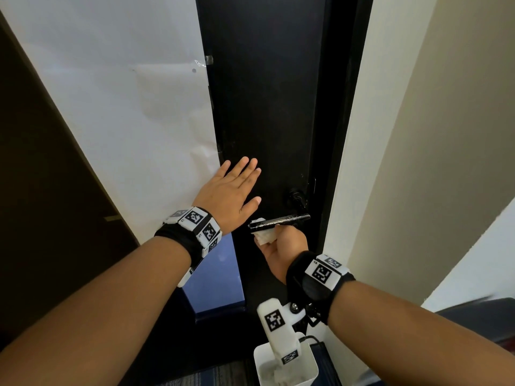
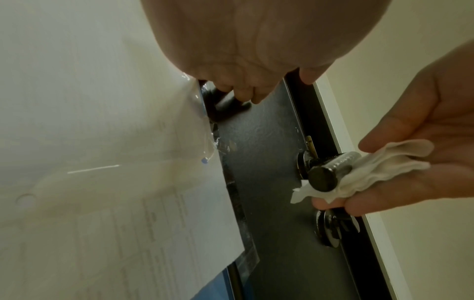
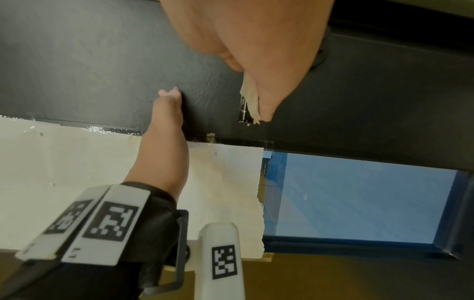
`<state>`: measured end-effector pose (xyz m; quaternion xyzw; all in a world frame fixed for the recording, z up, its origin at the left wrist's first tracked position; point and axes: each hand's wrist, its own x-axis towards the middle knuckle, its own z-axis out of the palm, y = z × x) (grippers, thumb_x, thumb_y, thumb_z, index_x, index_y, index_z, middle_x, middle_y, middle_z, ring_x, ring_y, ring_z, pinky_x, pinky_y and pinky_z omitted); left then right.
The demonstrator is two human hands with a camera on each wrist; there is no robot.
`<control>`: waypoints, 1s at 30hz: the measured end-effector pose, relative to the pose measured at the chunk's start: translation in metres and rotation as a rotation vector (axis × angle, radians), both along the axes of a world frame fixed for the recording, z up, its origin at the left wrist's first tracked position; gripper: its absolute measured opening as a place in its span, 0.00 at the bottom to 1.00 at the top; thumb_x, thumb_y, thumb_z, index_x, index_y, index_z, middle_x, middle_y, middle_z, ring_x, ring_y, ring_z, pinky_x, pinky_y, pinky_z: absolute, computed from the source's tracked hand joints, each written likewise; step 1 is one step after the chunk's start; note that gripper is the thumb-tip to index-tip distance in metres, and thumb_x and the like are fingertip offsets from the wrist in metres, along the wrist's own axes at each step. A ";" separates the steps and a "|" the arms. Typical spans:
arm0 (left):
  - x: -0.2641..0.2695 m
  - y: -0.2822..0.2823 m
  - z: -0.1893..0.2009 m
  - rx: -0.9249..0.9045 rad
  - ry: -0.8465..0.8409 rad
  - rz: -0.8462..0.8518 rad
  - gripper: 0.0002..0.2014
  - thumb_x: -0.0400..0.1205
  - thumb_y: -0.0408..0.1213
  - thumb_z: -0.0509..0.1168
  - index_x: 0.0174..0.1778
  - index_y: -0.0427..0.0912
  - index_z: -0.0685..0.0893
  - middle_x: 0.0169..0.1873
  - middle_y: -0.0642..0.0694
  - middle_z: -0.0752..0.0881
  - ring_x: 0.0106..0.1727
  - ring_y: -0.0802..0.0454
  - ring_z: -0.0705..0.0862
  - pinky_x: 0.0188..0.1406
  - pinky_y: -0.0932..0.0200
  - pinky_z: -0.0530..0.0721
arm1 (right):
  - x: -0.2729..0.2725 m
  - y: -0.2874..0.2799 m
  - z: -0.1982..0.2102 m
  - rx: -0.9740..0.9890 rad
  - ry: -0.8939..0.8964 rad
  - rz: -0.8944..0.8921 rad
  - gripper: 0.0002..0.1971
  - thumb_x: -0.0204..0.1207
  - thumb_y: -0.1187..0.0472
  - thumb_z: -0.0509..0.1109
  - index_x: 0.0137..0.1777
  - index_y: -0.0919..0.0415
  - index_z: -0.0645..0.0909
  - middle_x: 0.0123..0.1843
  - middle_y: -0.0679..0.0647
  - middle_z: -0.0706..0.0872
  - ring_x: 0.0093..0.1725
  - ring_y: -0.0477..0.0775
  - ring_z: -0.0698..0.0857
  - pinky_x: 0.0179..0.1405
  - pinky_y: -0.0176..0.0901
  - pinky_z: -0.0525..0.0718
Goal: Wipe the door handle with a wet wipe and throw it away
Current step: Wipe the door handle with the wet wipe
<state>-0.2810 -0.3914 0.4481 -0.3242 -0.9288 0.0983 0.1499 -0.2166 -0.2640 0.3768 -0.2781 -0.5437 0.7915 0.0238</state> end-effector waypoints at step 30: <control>0.000 -0.001 0.000 0.016 -0.009 -0.010 0.34 0.82 0.57 0.32 0.83 0.44 0.45 0.85 0.46 0.45 0.85 0.51 0.40 0.83 0.48 0.40 | 0.000 0.061 -0.012 1.583 0.500 0.478 0.28 0.77 0.72 0.56 0.79 0.66 0.64 0.78 0.65 0.72 0.82 0.59 0.63 0.81 0.42 0.46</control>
